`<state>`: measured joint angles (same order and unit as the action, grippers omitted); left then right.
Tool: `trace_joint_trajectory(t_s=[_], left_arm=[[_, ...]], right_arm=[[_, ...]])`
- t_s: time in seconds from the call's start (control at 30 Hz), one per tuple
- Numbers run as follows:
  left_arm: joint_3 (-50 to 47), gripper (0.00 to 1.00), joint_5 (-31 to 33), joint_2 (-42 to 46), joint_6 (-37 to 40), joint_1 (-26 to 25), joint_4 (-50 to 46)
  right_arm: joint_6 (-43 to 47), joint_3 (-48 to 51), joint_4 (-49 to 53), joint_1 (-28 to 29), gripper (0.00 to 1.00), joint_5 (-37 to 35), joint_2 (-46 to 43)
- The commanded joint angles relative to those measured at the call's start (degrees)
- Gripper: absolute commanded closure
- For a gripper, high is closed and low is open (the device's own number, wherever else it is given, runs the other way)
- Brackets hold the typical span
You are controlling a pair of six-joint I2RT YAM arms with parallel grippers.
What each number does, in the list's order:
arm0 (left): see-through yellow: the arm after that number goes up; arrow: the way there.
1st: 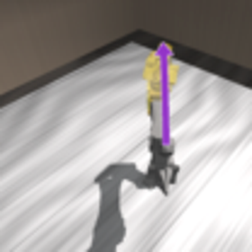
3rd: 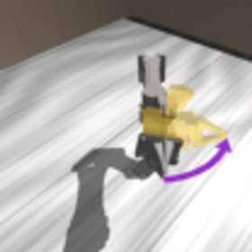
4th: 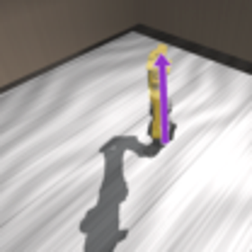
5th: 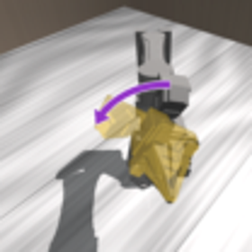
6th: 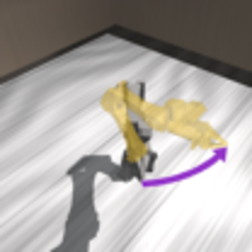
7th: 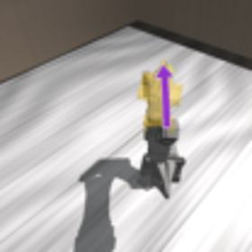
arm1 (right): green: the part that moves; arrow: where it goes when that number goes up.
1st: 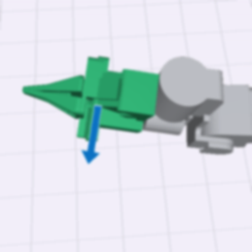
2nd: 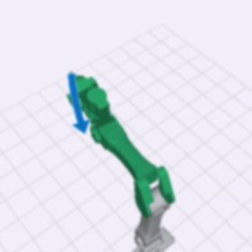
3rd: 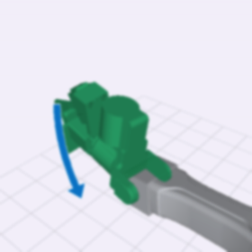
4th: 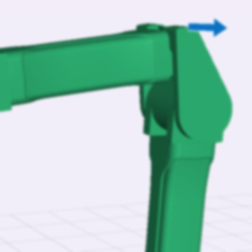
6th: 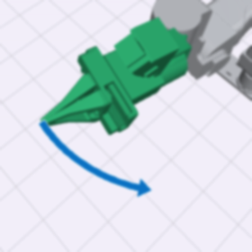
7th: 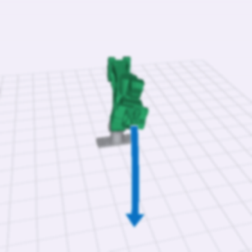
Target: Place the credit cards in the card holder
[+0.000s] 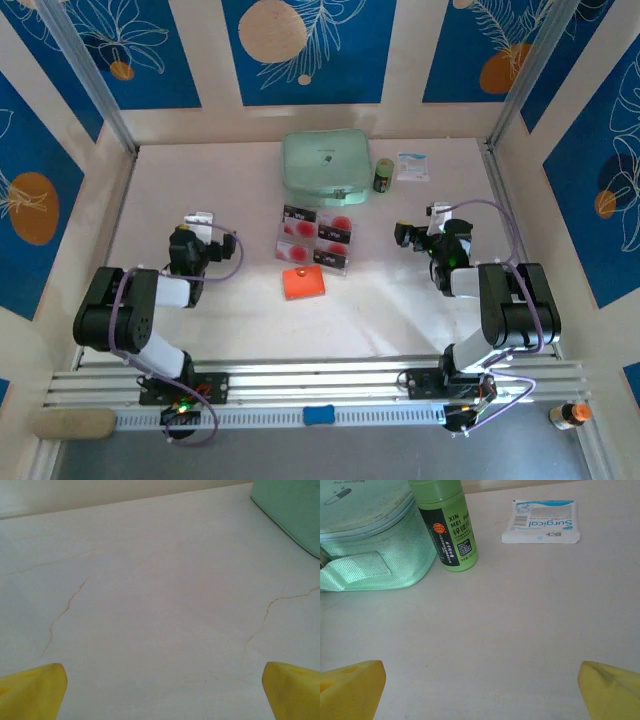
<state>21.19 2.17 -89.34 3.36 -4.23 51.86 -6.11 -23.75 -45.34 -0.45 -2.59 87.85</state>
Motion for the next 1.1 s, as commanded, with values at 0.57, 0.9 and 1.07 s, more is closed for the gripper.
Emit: trace_joint_trajectory(t_s=[0.57, 0.9, 1.07], left_arm=[[0.3, 0.0, 0.5, -0.2, -0.5, 0.4, 1.6], [0.3, 0.0, 0.6, -0.2, -0.5, 0.5, 1.6], [1.0, 0.0, 0.2, -0.4, -0.8, 0.6, 0.6]], right_arm=[[0.7, -0.4, -0.5, -0.1, 0.01, 0.6, -0.6], [0.0, -0.4, -0.5, -1.0, 0.01, 2.2, -0.6], [0.0, -0.6, -0.4, -1.1, 0.01, 2.2, -0.5]])
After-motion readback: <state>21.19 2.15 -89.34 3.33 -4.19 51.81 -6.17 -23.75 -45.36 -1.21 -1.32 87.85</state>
